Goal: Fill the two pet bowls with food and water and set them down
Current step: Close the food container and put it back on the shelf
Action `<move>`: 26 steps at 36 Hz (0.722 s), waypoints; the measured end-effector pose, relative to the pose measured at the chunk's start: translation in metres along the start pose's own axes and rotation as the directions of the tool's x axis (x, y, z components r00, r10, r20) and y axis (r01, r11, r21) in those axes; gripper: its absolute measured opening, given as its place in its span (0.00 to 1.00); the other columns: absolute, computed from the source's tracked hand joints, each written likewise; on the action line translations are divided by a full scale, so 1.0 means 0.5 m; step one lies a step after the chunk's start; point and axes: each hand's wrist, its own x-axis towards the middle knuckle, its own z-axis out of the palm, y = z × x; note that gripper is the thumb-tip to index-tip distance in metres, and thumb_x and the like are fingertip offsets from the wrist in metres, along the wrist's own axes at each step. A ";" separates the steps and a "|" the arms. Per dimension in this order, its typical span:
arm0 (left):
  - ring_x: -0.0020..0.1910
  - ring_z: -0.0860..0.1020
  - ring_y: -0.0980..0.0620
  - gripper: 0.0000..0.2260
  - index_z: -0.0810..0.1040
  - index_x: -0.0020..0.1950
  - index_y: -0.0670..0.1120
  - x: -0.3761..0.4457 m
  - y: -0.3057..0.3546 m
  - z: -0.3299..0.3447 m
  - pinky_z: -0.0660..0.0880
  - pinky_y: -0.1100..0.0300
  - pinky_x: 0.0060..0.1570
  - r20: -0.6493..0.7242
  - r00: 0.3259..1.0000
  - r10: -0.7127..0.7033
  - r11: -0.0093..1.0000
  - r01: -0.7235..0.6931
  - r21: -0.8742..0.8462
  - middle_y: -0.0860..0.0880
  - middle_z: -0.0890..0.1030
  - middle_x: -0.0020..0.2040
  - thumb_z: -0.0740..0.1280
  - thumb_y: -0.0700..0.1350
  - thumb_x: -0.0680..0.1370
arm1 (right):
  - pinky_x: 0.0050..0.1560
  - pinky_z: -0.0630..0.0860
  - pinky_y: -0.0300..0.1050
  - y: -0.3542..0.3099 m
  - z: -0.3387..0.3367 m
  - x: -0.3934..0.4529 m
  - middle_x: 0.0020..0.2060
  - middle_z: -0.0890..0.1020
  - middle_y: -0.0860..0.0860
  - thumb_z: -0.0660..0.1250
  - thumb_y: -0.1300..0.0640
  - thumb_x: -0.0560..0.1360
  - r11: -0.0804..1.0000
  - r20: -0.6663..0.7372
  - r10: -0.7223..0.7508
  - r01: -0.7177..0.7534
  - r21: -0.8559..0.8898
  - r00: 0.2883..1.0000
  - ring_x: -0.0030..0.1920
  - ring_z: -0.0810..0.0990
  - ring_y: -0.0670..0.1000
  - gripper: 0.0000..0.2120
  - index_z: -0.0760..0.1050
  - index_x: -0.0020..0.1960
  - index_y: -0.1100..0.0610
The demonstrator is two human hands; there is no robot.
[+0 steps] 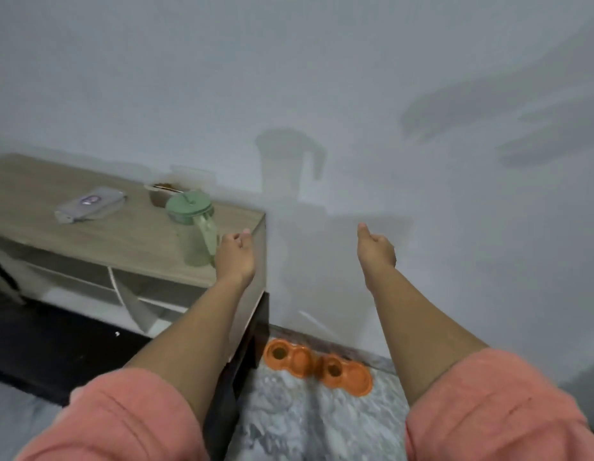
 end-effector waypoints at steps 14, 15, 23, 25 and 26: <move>0.66 0.71 0.39 0.20 0.72 0.68 0.39 0.147 -0.192 -0.520 0.65 0.54 0.63 -0.254 0.964 -0.074 0.997 0.077 0.004 0.38 0.75 0.66 0.53 0.50 0.84 | 0.54 0.73 0.48 -0.199 0.436 -0.301 0.49 0.78 0.55 0.56 0.40 0.78 0.981 0.221 -0.193 0.194 0.020 0.956 0.48 0.75 0.56 0.23 0.76 0.54 0.59; 0.67 0.70 0.39 0.20 0.72 0.68 0.40 0.161 -0.212 -0.560 0.65 0.54 0.63 -0.267 0.960 -0.083 0.996 0.087 0.003 0.38 0.75 0.67 0.53 0.50 0.84 | 0.56 0.73 0.49 -0.212 0.471 -0.326 0.49 0.79 0.56 0.56 0.40 0.79 0.979 0.232 -0.201 0.204 0.014 0.952 0.50 0.76 0.57 0.23 0.76 0.54 0.59; 0.60 0.75 0.38 0.24 0.74 0.64 0.39 0.281 -0.351 -0.797 0.69 0.48 0.62 -0.314 0.926 -0.208 0.978 0.198 -0.063 0.37 0.77 0.61 0.51 0.56 0.83 | 0.62 0.71 0.49 -0.273 0.725 -0.480 0.56 0.79 0.58 0.57 0.44 0.79 0.967 0.308 -0.246 0.256 0.007 0.919 0.59 0.76 0.59 0.21 0.80 0.50 0.59; 0.59 0.76 0.37 0.26 0.74 0.63 0.36 0.296 -0.367 -0.812 0.70 0.47 0.60 -0.304 0.930 -0.207 0.978 0.193 -0.077 0.35 0.78 0.60 0.51 0.56 0.83 | 0.62 0.70 0.48 -0.279 0.754 -0.491 0.55 0.79 0.58 0.56 0.44 0.80 0.966 0.329 -0.238 0.257 -0.016 0.914 0.59 0.76 0.58 0.22 0.79 0.53 0.60; 0.58 0.76 0.36 0.26 0.74 0.63 0.35 0.309 -0.379 -0.827 0.70 0.47 0.60 -0.303 0.929 -0.211 0.977 0.196 -0.079 0.34 0.77 0.59 0.51 0.56 0.82 | 0.62 0.70 0.48 -0.285 0.779 -0.499 0.56 0.79 0.58 0.56 0.44 0.80 0.967 0.343 -0.232 0.255 -0.023 0.910 0.60 0.75 0.59 0.23 0.78 0.58 0.61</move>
